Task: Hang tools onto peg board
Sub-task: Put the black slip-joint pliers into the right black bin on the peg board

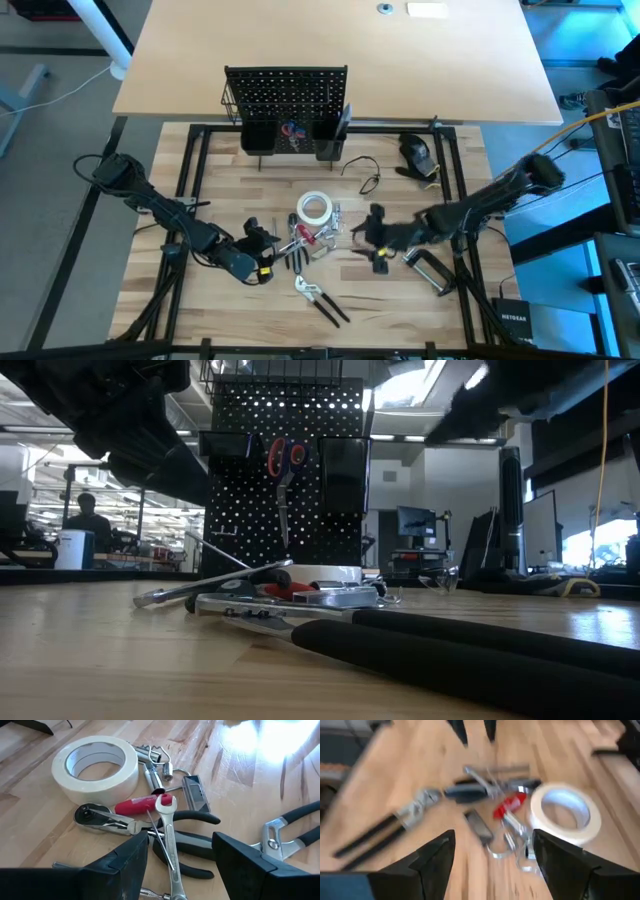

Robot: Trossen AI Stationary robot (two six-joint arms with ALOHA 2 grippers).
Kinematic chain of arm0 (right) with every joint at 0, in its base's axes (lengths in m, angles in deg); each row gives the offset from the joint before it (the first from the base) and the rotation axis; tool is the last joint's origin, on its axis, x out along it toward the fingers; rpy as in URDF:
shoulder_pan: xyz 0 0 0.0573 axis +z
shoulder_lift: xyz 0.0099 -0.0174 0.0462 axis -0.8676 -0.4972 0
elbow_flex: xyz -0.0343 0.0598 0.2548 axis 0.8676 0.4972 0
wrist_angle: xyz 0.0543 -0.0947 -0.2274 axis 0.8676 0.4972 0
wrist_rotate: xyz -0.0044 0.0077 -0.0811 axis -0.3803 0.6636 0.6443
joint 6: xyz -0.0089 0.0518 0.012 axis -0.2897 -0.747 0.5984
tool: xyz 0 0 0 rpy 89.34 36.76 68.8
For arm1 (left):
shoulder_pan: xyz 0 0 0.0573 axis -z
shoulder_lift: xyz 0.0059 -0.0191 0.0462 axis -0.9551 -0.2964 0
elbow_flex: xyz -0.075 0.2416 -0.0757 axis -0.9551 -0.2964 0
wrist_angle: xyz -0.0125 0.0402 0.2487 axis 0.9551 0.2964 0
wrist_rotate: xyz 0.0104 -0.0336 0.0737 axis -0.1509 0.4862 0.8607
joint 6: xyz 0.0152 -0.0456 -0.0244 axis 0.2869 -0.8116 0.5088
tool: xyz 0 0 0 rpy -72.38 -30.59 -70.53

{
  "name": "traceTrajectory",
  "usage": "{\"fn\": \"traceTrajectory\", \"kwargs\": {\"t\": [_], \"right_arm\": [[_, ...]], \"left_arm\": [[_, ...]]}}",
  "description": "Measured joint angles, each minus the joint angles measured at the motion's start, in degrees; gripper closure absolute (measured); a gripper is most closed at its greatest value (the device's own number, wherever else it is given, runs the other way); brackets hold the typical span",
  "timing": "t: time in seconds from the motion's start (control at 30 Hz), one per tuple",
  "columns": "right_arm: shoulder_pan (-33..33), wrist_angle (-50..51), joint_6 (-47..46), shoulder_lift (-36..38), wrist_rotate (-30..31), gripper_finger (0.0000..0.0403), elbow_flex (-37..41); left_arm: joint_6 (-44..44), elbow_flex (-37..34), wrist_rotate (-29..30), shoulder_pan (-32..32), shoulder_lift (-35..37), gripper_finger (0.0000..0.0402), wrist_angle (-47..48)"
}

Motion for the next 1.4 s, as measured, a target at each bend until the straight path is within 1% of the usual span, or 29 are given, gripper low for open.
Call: {"fn": "traceTrajectory", "kwargs": {"t": [0.17,0.37,0.57,0.67,0.8,0.97,1.13,1.4], "right_arm": [[2.63,-0.43,-1.36,-8.14,5.08,0.0136,0.02],[1.64,-2.73,-0.47,-12.90,6.67,0.0136,0.09],[0.84,-3.87,0.48,-13.39,6.43,0.0136,0.09],[0.82,-5.52,1.29,-13.39,6.53,0.0136,0.09],[0.91,-6.35,2.32,-13.39,6.54,0.0136,0.09],[0.93,-5.89,2.30,-13.39,6.54,0.0136,0.09],[0.93,-5.91,2.28,-13.39,6.54,0.0136,0.09],[0.93,-5.91,2.25,-13.39,6.60,0.0136,0.07]], "left_arm": [[-0.63,-0.02,-0.29,-0.22,-0.15,0.0192,0.44],[-1.19,-0.01,-0.44,-0.73,-0.15,0.0192,0.79],[-1.33,-0.02,-1.10,-2.95,-0.17,0.0192,1.67],[-2.15,-0.01,-6.04,-5.73,-0.17,0.0192,1.49],[-2.32,0.00,-10.50,-8.90,-0.17,0.0192,1.55],[-2.94,0.00,-18.85,-10.64,-0.20,0.0192,1.56],[-2.02,0.04,-19.51,-10.89,-0.22,0.0192,1.88],[-1.30,0.04,-19.34,-10.93,-0.24,0.0192,5.65]]}}
